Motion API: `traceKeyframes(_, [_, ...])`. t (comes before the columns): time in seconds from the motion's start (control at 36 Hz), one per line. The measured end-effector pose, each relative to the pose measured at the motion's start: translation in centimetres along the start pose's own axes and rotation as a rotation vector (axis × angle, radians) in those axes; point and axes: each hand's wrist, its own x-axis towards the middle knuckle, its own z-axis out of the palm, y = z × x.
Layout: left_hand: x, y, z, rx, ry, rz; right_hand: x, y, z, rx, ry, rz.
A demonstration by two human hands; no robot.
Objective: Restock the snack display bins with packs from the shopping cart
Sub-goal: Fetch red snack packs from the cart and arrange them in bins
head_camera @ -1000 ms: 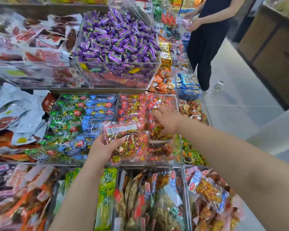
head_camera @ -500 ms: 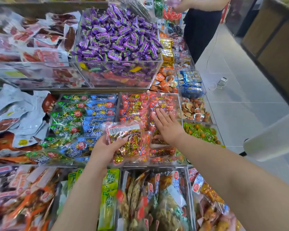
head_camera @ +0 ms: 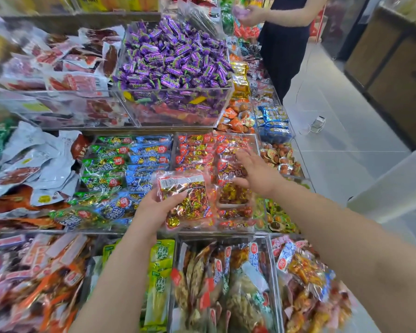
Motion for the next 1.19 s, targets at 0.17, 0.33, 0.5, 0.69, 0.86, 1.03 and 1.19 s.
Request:
traceKeyframes(0.17, [-0.1,0.2,0.0,0.005,0.007,0.010,-3.4,0.7,-2.4,0.028,0.151,0.062])
traceKeyframes(0.33, [-0.7,1.0,1.0,0.076,-0.054,0.063,-4.9,-4.6,-3.7,0.524,0.267,0.126])
traceKeyframes(0.5, [-1.2,1.3,1.5,0.130,-0.011,0.058,-4.9,-6.4,-3.0,0.194,0.084,0.121])
traceKeyframes(0.69, [-0.8,1.0,0.7,0.208,-0.020,0.012,-5.5,-10.9,-5.3,0.386,0.183,-0.227])
traceKeyframes(0.86, [-0.5,1.2,0.7,0.277,-0.157,-0.034,-6.4,-11.4,-5.4,0.175,-0.187,-0.329])
traceKeyframes(1.03, [-0.9,1.7,2.2,0.412,-0.235,0.052,-6.0,-10.4,-4.5,0.011,-0.247,-0.045])
traceKeyframes(1.19, [-0.1,1.7,1.8,0.443,-0.201,0.060,-6.6,-8.2,-3.9,0.285,-0.235,0.163])
